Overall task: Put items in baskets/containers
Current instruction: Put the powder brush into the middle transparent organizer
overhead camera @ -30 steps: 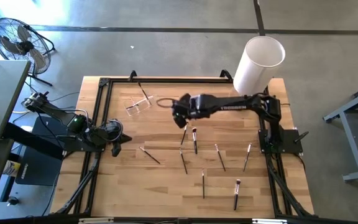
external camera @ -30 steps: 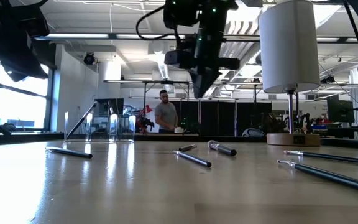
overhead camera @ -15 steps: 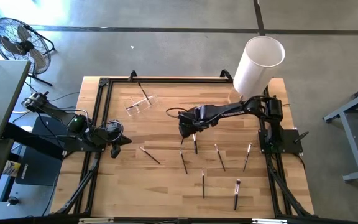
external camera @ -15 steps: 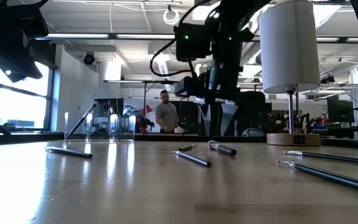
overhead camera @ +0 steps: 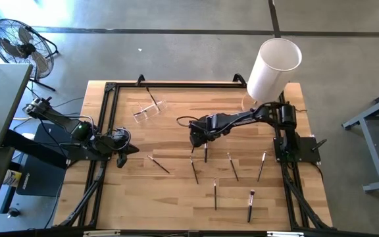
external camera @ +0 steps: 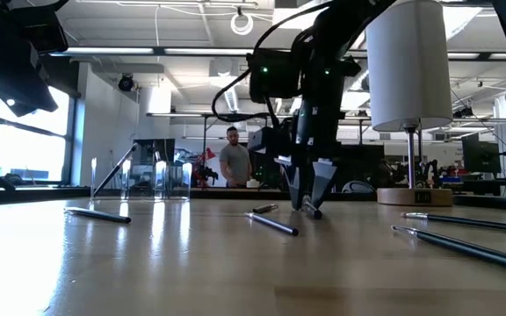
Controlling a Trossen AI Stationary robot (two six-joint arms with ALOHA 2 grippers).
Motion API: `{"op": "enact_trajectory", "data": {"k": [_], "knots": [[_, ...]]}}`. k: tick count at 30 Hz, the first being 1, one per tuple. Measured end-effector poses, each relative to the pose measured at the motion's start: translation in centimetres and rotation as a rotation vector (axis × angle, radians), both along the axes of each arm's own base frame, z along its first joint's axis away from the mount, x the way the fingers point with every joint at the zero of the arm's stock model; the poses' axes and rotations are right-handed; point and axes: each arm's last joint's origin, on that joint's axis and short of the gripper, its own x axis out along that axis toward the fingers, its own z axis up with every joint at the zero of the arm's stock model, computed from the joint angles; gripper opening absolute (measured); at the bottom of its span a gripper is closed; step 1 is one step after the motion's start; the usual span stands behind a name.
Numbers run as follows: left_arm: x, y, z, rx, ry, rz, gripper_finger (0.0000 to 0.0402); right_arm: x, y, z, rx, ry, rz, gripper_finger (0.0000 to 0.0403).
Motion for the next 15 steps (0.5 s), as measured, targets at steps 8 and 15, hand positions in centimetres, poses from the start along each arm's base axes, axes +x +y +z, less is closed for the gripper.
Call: {"op": "enact_trajectory", "data": {"k": [8,15], "knots": [[0.0,0.0,0.0,0.000,0.000,0.000,0.0000,0.2,-0.1,-0.3,-0.037,0.003,0.068,0.0036],[0.0,0.0,0.0,0.001,-0.001,0.001,0.0000,0.9,-0.1,1.1,-0.047,-0.051,0.262,0.0015]]}}
